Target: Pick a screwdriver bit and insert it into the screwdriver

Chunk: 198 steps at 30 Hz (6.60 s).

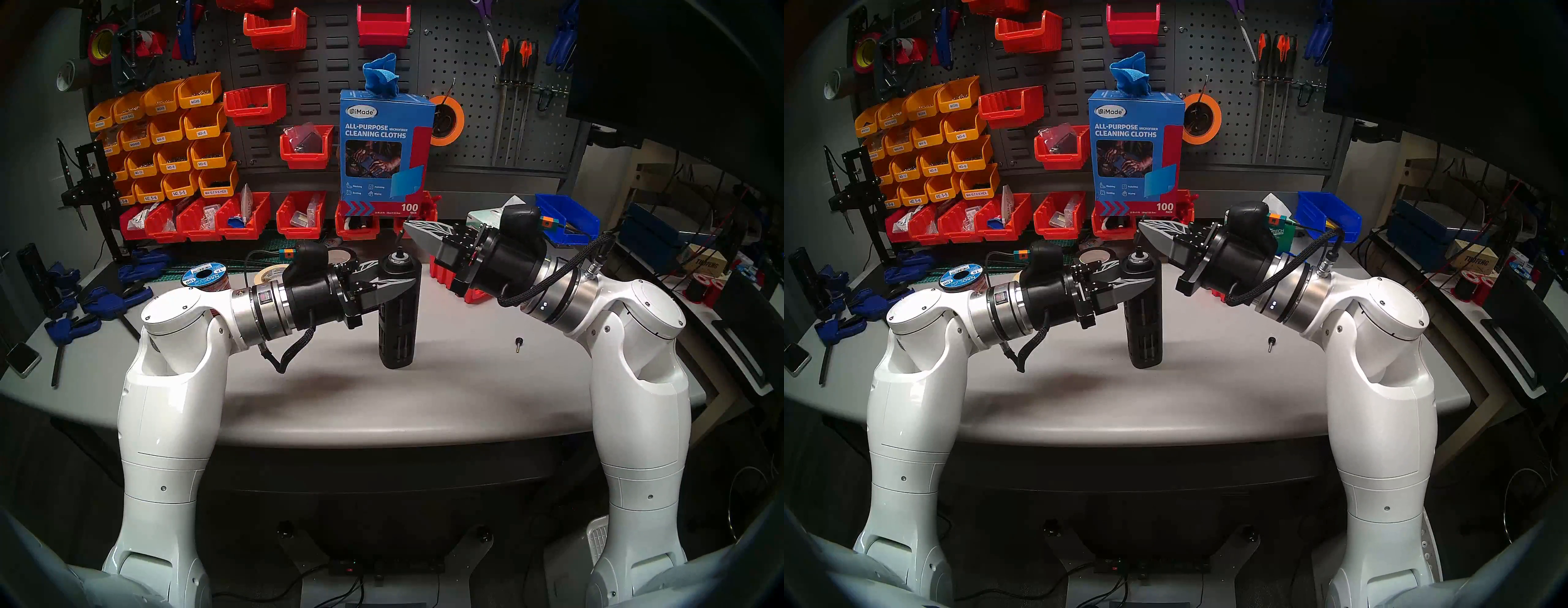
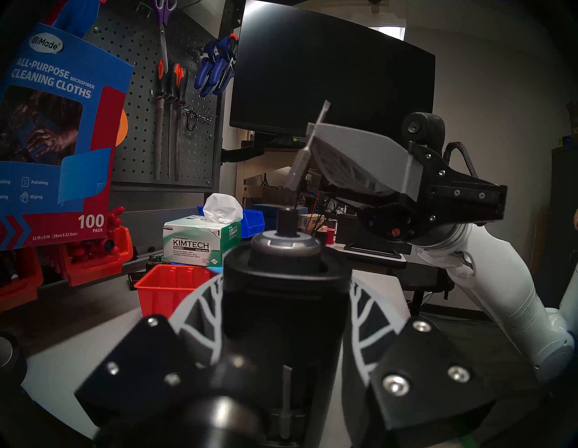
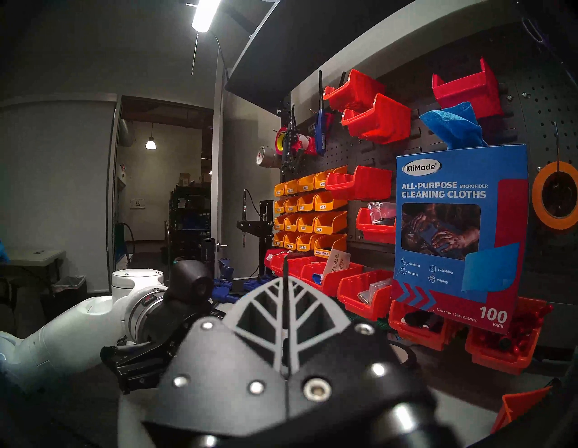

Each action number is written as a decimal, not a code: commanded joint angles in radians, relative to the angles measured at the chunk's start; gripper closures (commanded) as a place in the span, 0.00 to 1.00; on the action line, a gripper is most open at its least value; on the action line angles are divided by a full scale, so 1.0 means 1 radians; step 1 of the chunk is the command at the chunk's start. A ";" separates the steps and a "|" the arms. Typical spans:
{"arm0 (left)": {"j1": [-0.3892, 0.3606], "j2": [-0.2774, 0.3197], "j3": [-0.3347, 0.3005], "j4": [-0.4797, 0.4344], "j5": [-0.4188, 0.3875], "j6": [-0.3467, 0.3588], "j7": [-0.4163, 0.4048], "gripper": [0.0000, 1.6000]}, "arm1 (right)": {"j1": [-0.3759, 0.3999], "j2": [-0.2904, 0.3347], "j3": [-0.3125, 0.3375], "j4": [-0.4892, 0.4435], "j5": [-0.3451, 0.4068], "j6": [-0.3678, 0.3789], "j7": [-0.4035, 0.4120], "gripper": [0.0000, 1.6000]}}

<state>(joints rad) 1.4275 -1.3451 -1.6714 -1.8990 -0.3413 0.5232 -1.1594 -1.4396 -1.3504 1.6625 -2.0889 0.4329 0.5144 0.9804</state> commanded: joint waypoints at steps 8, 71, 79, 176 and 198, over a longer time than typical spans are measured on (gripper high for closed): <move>0.012 0.028 0.012 -0.002 -0.004 0.014 -0.028 1.00 | 0.139 0.081 0.033 0.044 0.037 0.093 0.083 1.00; 0.001 0.051 0.030 0.021 -0.022 0.018 -0.039 1.00 | 0.322 0.328 -0.119 0.165 0.157 0.119 0.272 1.00; 0.002 0.054 0.030 0.020 -0.027 0.018 -0.034 1.00 | 0.332 0.336 -0.131 0.177 0.162 0.104 0.259 1.00; 0.006 0.093 0.048 0.029 -0.069 0.011 -0.016 1.00 | 0.412 0.346 -0.198 0.291 0.119 0.070 0.255 1.00; 0.008 0.072 0.046 -0.001 -0.079 0.024 0.033 1.00 | 0.407 0.333 -0.191 0.282 0.127 0.072 0.239 1.00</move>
<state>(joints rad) 1.4298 -1.2690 -1.6240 -1.8894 -0.4256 0.5371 -1.1425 -1.0533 -1.0188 1.4540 -1.7945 0.5571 0.5911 1.2226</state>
